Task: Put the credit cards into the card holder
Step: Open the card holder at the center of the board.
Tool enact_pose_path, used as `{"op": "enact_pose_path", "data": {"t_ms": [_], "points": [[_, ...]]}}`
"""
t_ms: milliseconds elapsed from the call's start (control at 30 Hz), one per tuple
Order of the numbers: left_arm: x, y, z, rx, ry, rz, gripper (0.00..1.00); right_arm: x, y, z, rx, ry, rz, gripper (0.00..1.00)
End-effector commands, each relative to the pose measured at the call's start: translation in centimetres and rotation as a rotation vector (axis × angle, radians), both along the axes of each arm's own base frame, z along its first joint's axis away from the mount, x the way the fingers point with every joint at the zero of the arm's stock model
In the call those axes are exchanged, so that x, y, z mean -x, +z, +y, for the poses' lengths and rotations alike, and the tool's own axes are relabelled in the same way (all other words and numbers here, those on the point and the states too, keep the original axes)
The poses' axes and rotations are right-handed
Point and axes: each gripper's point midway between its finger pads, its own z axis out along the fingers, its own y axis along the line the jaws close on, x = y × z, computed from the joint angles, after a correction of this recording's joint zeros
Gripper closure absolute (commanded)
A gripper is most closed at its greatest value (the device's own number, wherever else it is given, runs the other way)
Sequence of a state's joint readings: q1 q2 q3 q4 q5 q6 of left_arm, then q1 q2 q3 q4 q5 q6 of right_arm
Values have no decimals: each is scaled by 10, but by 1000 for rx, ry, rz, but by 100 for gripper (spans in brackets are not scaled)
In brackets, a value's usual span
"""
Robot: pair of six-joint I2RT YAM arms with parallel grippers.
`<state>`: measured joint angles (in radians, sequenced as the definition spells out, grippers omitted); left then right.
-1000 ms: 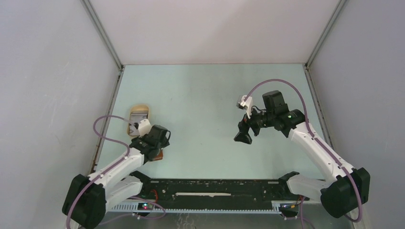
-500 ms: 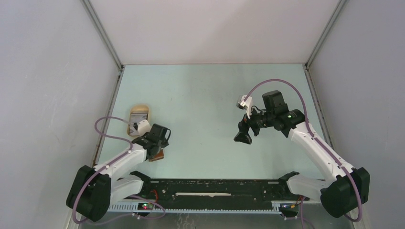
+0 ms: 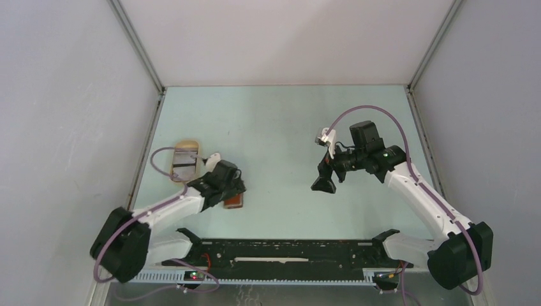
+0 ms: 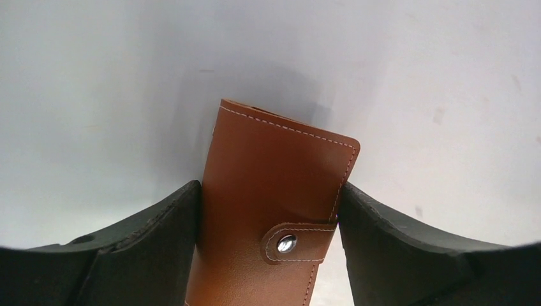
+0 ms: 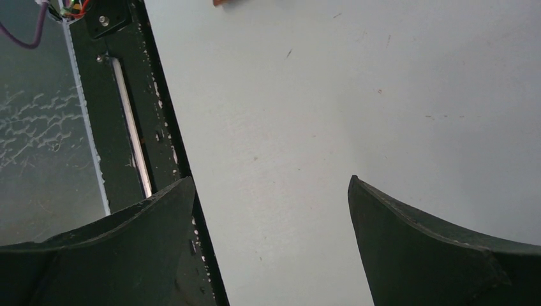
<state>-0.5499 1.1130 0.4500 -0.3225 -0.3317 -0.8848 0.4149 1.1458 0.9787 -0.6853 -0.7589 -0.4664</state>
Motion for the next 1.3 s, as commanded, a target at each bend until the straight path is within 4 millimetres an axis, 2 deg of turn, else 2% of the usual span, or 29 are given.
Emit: {"op": "enact_pose_path", "data": {"t_ms": [0, 200, 267, 433, 567, 667, 867, 933, 1067, 1133, 1200, 1267], "points": [[-37, 37, -81, 184, -118, -72, 26, 6, 0, 9, -37, 40, 58, 0], [-52, 49, -176, 208, -284, -63, 25, 4, -7, 11, -40, 33, 116, 0], [-54, 42, -198, 187, -320, -45, 25, 3, -7, 11, -50, 25, 140, 0], [-64, 41, -238, 186, -393, -46, 17, -8, -6, 1, -79, -27, 189, 0], [-72, 46, -250, 180, -441, -72, 6, -14, -3, -7, -99, -59, 190, 0], [-74, 61, -251, 184, -482, -119, 2, -15, 0, -10, -106, -66, 178, 0], [-65, 101, -229, 195, -551, -300, 0, -12, 5, -14, -104, -29, 110, 0], [-59, 121, -215, 202, -562, -390, 0, -8, 7, -13, -99, 11, 61, 0], [-44, 128, -169, 162, -512, -502, 0, -1, -3, -8, -73, 116, -65, 2], [-35, 140, -151, 192, -490, -588, 0, 1, -11, 0, -39, 190, -149, 3], [-26, 149, -136, 231, -470, -663, 0, -9, -19, 7, 43, 194, -226, 1], [-18, 153, -128, 259, -475, -712, 0, -14, -26, 18, 91, 200, -232, 1]]}}
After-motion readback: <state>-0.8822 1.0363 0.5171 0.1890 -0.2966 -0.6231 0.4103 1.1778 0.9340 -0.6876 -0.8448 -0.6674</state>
